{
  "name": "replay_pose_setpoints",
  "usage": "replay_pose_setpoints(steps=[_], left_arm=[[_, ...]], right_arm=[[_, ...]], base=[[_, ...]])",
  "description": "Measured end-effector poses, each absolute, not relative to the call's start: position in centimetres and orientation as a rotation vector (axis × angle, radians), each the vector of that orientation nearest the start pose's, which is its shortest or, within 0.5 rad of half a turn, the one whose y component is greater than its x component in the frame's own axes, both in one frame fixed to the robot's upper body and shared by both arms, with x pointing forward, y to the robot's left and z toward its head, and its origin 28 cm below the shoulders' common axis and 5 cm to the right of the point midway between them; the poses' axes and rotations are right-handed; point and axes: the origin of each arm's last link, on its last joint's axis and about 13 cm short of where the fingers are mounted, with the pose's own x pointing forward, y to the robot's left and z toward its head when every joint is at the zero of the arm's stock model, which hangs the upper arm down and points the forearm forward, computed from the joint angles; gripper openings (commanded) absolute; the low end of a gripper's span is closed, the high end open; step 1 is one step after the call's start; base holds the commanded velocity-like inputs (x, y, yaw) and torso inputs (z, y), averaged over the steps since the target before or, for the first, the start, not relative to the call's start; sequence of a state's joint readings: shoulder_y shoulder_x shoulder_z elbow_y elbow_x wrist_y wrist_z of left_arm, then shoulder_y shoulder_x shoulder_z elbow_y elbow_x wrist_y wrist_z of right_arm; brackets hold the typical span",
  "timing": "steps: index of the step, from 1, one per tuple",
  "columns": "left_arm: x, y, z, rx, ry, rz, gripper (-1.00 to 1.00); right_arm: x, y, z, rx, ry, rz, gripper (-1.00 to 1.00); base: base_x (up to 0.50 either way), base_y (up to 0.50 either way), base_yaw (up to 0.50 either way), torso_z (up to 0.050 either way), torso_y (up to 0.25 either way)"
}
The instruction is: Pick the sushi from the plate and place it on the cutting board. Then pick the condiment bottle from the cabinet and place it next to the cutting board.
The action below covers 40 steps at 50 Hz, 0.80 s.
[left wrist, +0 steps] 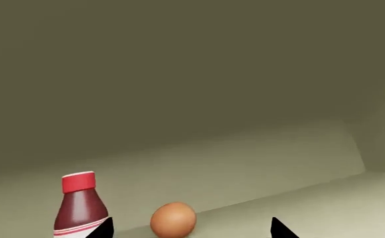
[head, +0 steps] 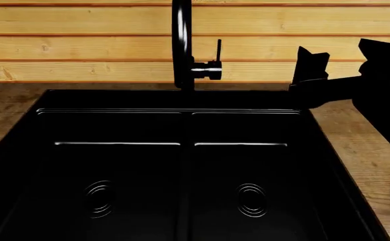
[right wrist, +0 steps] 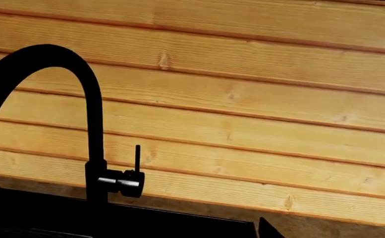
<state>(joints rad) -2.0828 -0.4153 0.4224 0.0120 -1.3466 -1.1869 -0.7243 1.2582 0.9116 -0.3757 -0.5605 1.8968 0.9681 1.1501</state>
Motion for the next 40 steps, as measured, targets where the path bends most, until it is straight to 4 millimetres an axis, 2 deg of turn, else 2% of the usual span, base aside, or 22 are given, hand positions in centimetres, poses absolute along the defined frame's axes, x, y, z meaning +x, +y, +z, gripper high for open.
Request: replay_pose_setpoints(steps=[11, 40], left_arm=[[19.9, 20.3, 52.8, 0.161, -0.571, -0.137, 1.00], [22.3, 21.9, 59.4, 0.170, -0.572, 0.060, 1.00]], right_arm=[[19.3, -13.8, 32.5, -0.106, -0.027, 0.075, 1.00], [19.3, -13.7, 32.7, -0.118, -0.017, 0.082, 1.00]], base=[[0.00, 0.00, 0.00, 0.000, 0.000], [0.00, 0.00, 0.00, 0.000, 0.000]])
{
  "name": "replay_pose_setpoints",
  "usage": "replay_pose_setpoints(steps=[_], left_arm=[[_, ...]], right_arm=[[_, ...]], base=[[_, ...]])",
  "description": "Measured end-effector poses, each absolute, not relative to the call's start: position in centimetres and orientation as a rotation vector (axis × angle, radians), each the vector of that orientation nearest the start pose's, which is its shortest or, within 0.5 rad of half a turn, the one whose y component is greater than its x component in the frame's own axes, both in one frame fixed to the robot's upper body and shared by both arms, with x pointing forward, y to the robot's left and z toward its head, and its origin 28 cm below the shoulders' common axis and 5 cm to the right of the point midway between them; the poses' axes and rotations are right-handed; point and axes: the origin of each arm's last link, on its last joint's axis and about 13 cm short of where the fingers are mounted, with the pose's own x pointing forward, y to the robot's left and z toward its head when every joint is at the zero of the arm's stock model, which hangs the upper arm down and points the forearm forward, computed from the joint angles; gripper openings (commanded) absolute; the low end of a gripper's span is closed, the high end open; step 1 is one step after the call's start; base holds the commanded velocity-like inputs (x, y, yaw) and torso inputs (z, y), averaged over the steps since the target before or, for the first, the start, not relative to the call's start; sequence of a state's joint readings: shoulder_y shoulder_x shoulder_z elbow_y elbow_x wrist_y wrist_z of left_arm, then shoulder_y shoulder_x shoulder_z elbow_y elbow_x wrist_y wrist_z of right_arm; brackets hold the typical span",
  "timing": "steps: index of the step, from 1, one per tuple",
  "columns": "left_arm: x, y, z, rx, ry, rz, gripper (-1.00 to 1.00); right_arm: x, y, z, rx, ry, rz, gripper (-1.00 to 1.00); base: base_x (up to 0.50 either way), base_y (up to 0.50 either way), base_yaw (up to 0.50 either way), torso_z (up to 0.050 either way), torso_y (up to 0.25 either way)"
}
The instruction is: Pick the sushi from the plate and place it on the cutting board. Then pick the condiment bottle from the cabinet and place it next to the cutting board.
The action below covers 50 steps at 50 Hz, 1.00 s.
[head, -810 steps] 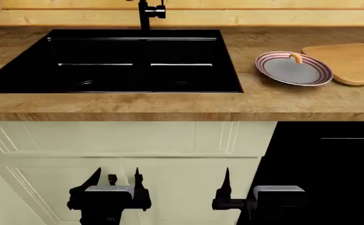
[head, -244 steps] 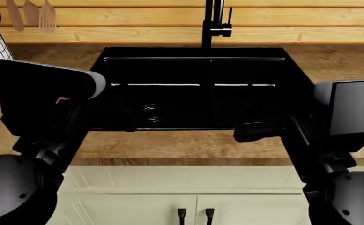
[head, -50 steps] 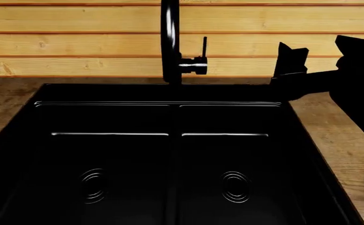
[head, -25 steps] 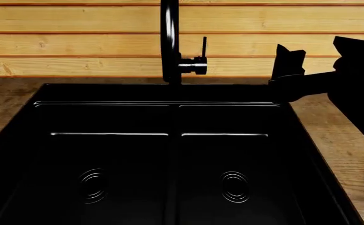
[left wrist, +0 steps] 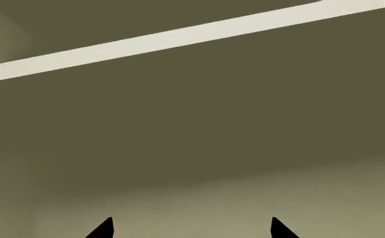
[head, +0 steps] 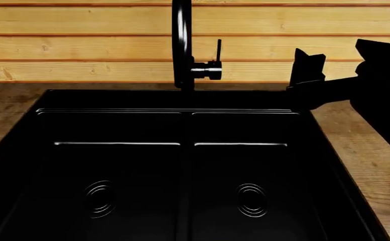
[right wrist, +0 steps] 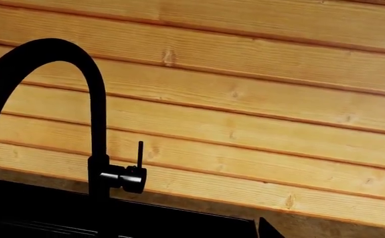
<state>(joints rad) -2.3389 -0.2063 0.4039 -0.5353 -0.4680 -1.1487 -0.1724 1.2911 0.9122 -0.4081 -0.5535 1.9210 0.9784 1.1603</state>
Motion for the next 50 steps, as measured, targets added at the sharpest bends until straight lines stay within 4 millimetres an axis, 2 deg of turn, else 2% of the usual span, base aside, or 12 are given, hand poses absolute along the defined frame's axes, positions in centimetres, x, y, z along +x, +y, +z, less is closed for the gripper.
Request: replay_pose_setpoints(steps=[12, 50], left_arm=[[23.5, 22.5, 60.1, 0.157, -0.521, 0.109, 1.00], [26.1, 22.0, 58.0, 0.183, -0.233, 0.117, 1.00]], right_arm=[[19.3, -13.6, 32.9, -0.124, -0.013, 0.087, 1.00], [18.8, -13.8, 33.2, -0.135, -0.010, 0.087, 1.00]], base=[[0.00, 0.00, 0.00, 0.000, 0.000], [0.00, 0.00, 0.00, 0.000, 0.000]])
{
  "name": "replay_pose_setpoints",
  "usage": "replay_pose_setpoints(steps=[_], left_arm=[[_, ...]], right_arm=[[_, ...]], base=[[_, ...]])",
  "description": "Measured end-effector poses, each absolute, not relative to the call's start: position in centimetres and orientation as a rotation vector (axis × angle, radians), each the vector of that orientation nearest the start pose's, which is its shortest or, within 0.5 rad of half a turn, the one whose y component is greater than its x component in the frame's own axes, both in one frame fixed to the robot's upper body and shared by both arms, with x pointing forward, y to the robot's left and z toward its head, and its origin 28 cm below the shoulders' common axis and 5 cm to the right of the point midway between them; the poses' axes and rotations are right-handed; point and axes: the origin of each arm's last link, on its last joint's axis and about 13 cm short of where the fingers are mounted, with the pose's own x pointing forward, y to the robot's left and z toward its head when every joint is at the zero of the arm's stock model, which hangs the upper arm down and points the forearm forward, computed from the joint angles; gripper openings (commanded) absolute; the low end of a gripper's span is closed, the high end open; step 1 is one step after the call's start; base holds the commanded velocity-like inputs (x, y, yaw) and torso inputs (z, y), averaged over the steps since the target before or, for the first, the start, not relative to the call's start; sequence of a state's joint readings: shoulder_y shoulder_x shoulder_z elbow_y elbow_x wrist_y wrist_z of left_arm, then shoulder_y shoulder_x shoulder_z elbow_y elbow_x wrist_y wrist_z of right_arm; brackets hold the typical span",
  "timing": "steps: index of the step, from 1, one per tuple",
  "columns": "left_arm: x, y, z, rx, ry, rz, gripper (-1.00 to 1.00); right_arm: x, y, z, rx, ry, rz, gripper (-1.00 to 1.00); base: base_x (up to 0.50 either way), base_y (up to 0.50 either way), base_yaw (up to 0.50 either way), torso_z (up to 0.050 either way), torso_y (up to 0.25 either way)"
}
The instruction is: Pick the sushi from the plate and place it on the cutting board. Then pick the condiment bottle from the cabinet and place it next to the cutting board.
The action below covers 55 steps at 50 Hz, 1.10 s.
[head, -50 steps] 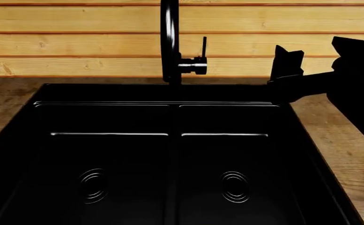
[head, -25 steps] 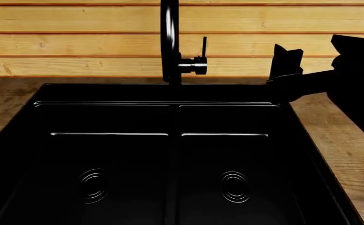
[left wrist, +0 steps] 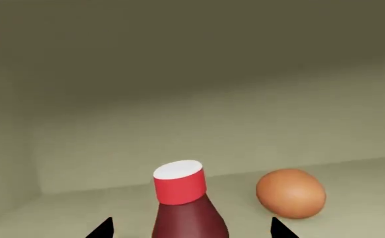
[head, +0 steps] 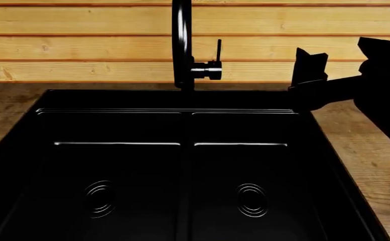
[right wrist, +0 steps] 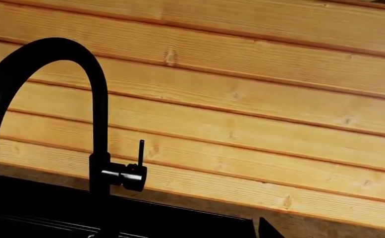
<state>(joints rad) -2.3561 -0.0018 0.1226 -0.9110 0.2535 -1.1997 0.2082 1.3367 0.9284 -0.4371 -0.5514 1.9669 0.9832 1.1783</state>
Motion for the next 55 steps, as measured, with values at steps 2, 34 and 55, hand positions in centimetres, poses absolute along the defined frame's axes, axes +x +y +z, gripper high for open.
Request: replay_pose_setpoints(steps=[2, 34, 55], left_arm=[[26.3, 22.1, 57.9, 0.181, -0.225, 0.123, 1.00], [29.0, 21.8, 56.5, 0.170, -0.159, 0.142, 1.00], [29.8, 21.3, 56.2, 0.184, -0.166, 0.132, -1.00]], right_arm=[[18.8, -13.8, 33.2, -0.135, -0.009, 0.087, 1.00], [18.5, -13.9, 33.2, -0.140, 0.001, 0.079, 1.00], [18.3, -14.1, 33.2, -0.148, 0.009, 0.070, 1.00]], base=[[0.00, 0.00, 0.00, 0.000, 0.000], [0.00, 0.00, 0.00, 0.000, 0.000], [0.00, 0.00, 0.00, 0.000, 0.000]])
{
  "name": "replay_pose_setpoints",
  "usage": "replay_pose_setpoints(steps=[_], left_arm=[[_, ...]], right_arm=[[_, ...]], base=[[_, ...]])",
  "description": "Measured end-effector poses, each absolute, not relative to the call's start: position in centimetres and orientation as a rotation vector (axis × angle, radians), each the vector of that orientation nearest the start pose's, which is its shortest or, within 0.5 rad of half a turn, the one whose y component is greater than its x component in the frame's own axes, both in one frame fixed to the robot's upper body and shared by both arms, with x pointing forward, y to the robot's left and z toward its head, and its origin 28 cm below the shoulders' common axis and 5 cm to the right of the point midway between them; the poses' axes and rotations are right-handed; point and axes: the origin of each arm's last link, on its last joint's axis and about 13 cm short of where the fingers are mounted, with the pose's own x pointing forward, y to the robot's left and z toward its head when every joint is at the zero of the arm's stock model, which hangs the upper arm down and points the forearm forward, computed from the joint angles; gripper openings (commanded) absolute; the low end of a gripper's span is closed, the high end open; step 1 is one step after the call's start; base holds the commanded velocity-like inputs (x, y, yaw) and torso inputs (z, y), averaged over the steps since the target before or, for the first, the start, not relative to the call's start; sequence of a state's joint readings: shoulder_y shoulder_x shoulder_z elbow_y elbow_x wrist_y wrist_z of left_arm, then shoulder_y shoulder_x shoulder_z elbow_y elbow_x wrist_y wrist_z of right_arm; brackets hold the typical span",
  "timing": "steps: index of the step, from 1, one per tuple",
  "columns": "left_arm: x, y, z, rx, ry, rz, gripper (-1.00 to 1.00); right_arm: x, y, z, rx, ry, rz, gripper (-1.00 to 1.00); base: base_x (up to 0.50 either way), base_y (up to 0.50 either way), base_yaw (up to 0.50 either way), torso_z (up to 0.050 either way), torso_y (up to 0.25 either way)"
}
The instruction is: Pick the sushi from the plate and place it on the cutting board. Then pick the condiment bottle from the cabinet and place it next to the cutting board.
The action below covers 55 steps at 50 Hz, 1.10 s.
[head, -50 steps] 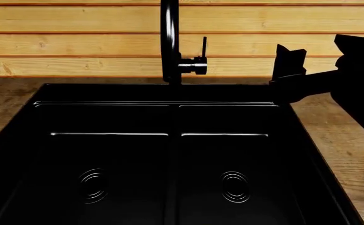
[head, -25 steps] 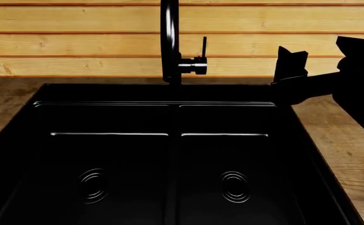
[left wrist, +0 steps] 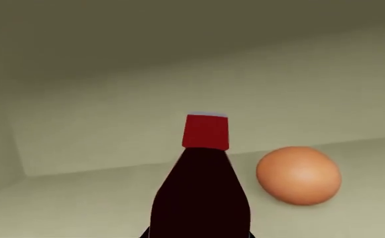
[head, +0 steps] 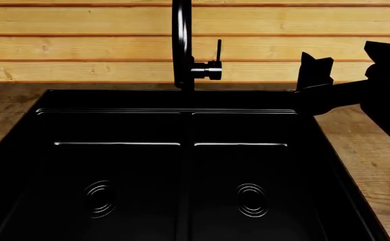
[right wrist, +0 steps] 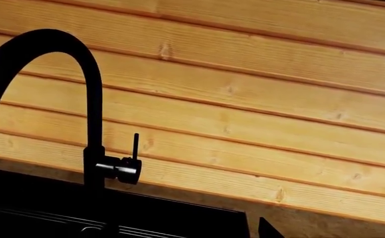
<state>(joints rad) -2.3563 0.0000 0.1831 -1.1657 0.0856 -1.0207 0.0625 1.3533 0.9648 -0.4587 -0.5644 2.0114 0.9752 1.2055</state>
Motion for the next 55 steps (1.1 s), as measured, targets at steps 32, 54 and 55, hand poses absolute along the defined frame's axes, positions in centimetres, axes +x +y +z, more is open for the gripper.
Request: replay_pose_setpoints(steps=[32, 54, 55], left_arm=[[23.2, 22.1, 58.7, 0.168, -0.286, 0.004, -1.00], [19.2, 22.4, 58.8, 0.200, -0.355, -0.085, -1.00], [19.1, 22.4, 58.8, 0.199, -0.357, -0.087, -1.00]], right_arm=[[18.2, -13.7, 33.3, -0.138, -0.011, 0.076, 1.00], [18.1, -13.6, 33.2, -0.122, -0.021, 0.080, 1.00], [18.1, -13.5, 33.2, -0.121, -0.021, 0.080, 1.00]], base=[[0.00, 0.00, 0.00, 0.000, 0.000], [-0.05, 0.00, 0.00, 0.000, 0.000], [-0.50, 0.00, 0.00, 0.000, 0.000]])
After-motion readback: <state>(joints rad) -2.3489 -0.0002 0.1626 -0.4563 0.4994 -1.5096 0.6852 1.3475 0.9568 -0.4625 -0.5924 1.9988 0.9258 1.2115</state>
